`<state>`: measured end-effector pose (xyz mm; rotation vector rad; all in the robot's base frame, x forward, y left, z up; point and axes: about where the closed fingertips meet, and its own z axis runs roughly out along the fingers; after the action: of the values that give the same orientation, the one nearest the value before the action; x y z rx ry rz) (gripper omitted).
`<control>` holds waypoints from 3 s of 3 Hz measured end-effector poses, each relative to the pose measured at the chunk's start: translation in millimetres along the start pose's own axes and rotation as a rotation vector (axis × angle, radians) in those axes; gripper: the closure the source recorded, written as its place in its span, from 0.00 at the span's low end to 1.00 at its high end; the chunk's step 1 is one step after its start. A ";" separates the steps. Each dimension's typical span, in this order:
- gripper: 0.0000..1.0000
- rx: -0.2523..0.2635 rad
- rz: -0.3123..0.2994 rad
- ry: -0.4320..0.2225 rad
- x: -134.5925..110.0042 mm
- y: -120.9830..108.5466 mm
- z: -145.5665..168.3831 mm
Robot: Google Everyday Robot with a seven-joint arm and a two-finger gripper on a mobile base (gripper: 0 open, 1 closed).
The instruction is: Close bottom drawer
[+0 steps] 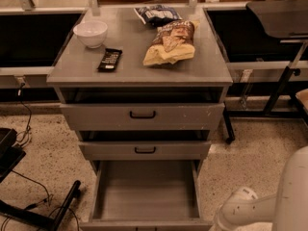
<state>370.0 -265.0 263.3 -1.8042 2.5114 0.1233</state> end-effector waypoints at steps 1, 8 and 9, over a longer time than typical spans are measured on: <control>0.66 -0.068 0.006 -0.053 0.9 46.1 71.6; 1.00 0.051 -0.179 -0.431 -118.5 34.8 196.4; 1.00 0.078 -0.172 -0.425 -114.8 15.0 205.2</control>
Offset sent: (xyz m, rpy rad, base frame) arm -0.0988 0.0889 -0.1817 0.2818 0.0035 0.0656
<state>390.8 -133.1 69.2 -1.7343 2.0374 0.3548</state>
